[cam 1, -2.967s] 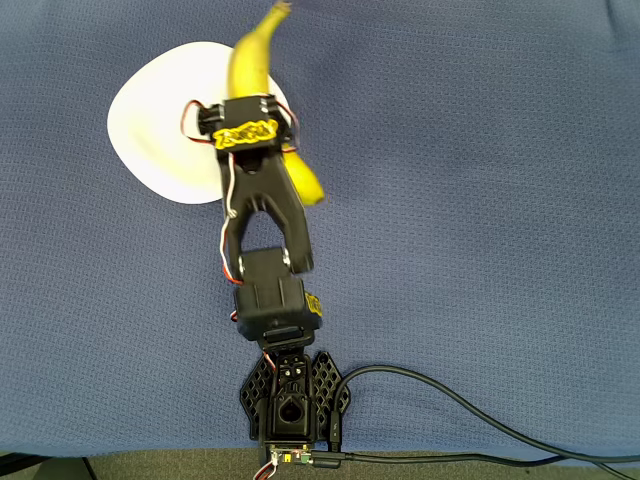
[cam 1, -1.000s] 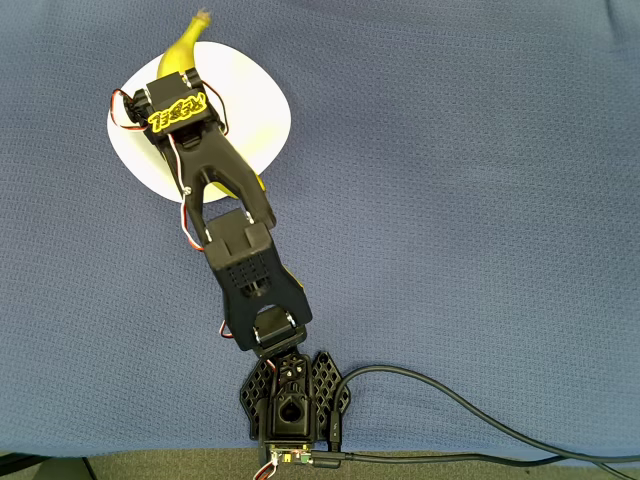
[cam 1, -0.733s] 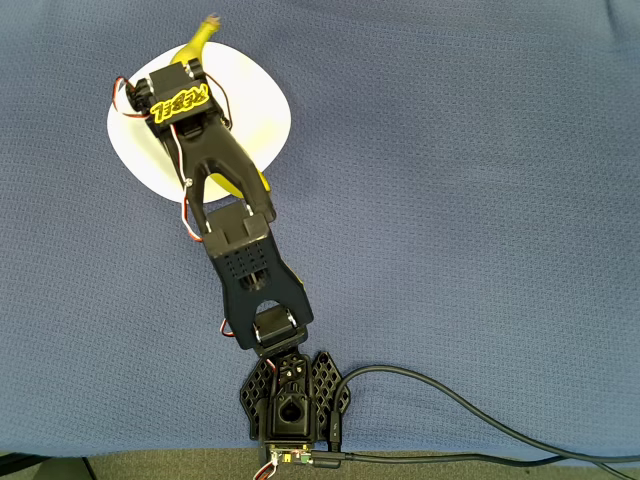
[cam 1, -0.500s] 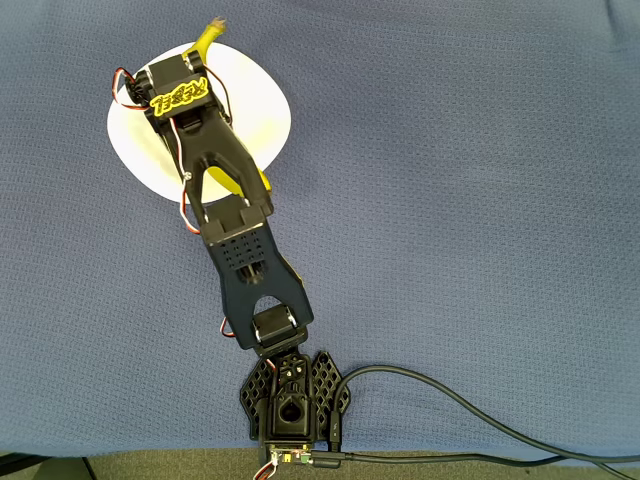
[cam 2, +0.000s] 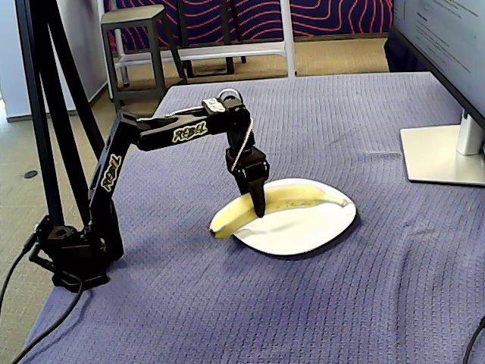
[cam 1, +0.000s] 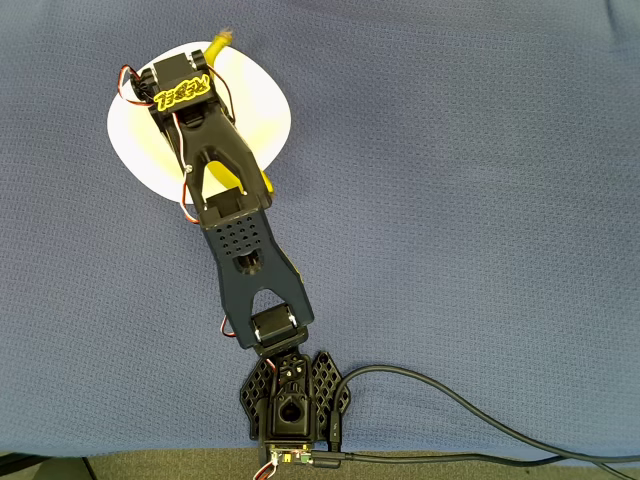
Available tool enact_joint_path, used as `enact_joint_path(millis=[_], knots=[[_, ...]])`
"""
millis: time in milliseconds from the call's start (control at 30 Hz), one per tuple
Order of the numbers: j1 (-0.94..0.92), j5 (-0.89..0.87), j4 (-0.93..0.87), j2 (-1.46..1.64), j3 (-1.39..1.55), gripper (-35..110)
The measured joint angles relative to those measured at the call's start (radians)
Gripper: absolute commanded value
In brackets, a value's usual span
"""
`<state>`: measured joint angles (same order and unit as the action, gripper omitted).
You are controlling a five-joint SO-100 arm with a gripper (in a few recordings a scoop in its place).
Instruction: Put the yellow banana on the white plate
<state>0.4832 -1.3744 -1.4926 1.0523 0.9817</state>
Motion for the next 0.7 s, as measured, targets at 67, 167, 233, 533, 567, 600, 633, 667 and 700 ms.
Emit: enact_joint_path(millis=[67, 167, 233, 533, 567, 600, 633, 667, 700], knots=[[0.009, -0.005, 0.0, 0.0, -0.018, 0], [0.034, -0.002, 0.0, 0.0, -0.032, 0], [0.044, 0.0, 0.0, -0.009, -0.032, 0], [0.031, -0.005, 0.0, -0.021, -0.032, 0], [0.034, 0.0, 0.0, -0.021, -0.032, 0], [0.037, 0.0, 0.0, -0.021, -0.032, 0], [0.04, -0.002, -0.002, -0.021, -0.032, 2], [0.041, 0.0, -0.003, -0.021, -0.032, 6], [0.043, 0.0, -0.003, -0.021, -0.032, 11]])
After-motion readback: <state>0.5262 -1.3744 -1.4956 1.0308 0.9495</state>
